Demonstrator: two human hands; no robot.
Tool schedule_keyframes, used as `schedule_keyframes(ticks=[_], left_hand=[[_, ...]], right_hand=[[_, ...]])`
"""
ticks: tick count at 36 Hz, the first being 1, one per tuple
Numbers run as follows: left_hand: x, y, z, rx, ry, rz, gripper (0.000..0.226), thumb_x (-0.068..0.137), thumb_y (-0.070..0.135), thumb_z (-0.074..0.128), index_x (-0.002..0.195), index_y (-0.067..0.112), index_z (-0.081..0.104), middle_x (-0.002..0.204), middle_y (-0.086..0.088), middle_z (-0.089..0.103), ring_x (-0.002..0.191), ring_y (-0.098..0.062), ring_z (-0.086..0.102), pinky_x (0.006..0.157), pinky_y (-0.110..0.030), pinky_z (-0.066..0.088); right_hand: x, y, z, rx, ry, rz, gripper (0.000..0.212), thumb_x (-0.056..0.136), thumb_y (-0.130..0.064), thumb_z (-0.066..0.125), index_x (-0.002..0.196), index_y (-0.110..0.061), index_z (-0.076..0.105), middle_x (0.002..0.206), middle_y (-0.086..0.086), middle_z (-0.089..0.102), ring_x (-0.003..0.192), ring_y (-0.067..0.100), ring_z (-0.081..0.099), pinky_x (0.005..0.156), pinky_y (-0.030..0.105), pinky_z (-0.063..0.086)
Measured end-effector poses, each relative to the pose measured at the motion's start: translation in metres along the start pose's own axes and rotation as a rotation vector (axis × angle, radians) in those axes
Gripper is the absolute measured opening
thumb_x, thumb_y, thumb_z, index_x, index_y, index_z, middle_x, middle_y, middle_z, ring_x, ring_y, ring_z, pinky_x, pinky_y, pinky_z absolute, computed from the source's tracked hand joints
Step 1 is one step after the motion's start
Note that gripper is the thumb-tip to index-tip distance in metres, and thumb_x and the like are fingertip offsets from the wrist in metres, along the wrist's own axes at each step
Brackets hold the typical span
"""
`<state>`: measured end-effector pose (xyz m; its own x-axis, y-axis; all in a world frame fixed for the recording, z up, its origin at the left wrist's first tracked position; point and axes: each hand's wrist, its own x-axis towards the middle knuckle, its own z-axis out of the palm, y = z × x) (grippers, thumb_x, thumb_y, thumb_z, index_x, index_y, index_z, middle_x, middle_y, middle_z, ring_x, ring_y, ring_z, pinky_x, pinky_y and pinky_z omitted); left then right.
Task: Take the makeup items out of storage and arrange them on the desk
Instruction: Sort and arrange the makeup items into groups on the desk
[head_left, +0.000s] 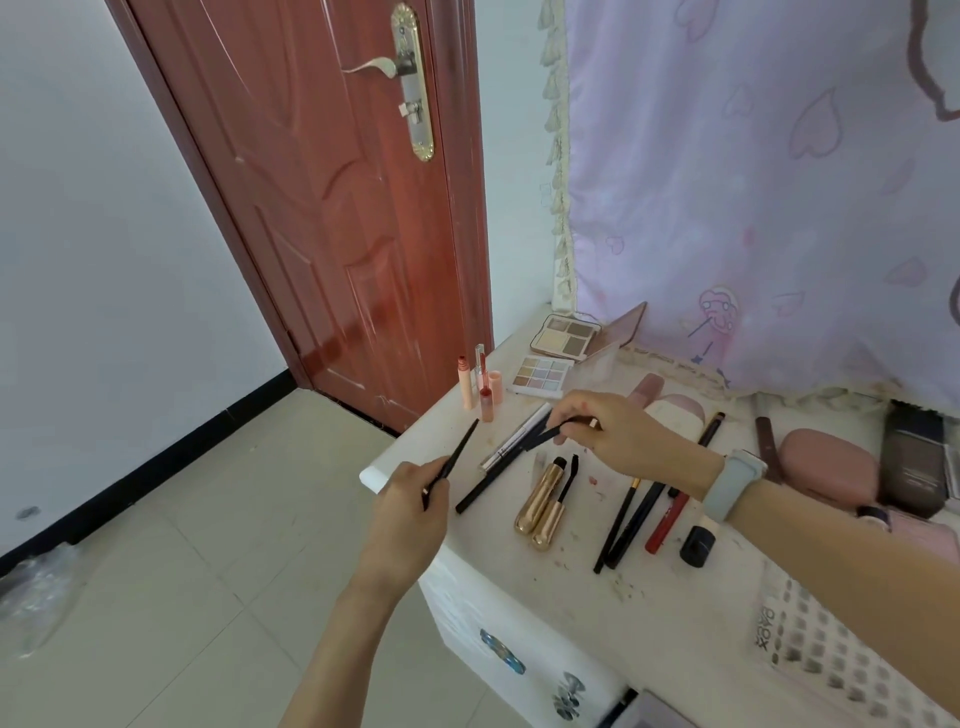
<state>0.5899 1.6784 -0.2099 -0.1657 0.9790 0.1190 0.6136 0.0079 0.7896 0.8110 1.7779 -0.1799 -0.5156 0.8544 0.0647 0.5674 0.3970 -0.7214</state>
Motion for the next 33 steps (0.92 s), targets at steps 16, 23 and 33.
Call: schedule_keyframes(ticks=[16, 23, 33], left_hand=[[-0.001, 0.008, 0.019, -0.055, 0.102, -0.061, 0.013, 0.085, 0.011, 0.064, 0.091, 0.021, 0.069, 0.074, 0.017, 0.064, 0.070, 0.010, 0.055, 0.061, 0.000, 0.037], [0.010, 0.019, 0.034, 0.129, 0.134, 0.068, 0.013, 0.086, 0.010, 0.063, 0.096, 0.014, 0.070, 0.085, 0.008, 0.057, 0.067, 0.001, 0.051, 0.065, 0.002, 0.033], [0.018, 0.019, 0.046, 0.300, 0.112, 0.108, 0.016, 0.088, 0.015, 0.061, 0.101, 0.013, 0.069, 0.096, -0.002, 0.065, 0.092, -0.019, 0.056, 0.087, -0.036, 0.045]], right_hand=[[0.020, 0.011, 0.019, -0.163, 0.049, -0.036, 0.024, 0.090, -0.009, 0.053, 0.112, -0.015, 0.061, 0.105, -0.006, 0.059, 0.078, -0.005, 0.047, 0.071, 0.004, 0.033], [0.007, 0.011, -0.001, -0.039, 0.214, 0.011, 0.020, 0.095, -0.012, 0.047, 0.110, -0.014, 0.061, 0.099, -0.005, 0.061, 0.072, 0.009, 0.054, 0.066, 0.007, 0.040], [-0.004, 0.017, -0.006, -0.002, 0.202, 0.076, 0.023, 0.095, -0.010, 0.044, 0.110, -0.015, 0.060, 0.095, -0.005, 0.062, 0.069, 0.003, 0.053, 0.062, 0.005, 0.040]])
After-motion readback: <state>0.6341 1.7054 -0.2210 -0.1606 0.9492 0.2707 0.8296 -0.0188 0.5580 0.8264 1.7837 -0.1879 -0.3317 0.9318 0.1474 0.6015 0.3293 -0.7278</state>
